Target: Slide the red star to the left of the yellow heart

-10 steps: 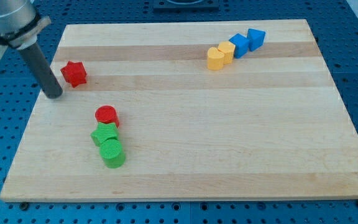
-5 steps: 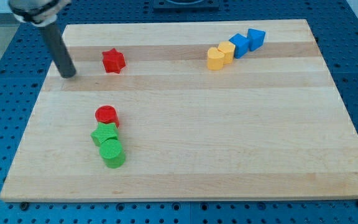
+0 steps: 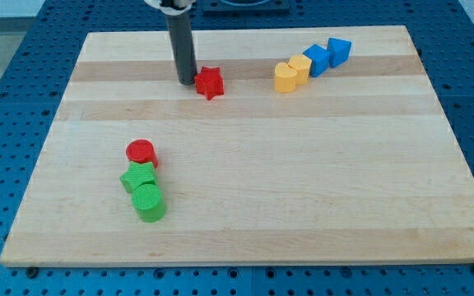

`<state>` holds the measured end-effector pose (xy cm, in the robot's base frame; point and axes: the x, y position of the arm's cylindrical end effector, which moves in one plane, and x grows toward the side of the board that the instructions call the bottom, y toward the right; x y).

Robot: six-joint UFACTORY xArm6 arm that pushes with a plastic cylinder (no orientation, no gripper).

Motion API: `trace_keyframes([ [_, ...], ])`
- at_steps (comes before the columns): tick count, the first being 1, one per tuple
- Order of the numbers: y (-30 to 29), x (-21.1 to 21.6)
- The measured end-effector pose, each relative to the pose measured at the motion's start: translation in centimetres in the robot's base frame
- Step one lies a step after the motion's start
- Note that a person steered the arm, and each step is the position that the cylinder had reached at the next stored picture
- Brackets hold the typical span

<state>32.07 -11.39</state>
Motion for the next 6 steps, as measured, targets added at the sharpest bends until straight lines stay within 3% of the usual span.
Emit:
trace_keyframes([
  [2, -2.1, 3.9],
  [6, 3.5, 2.1],
])
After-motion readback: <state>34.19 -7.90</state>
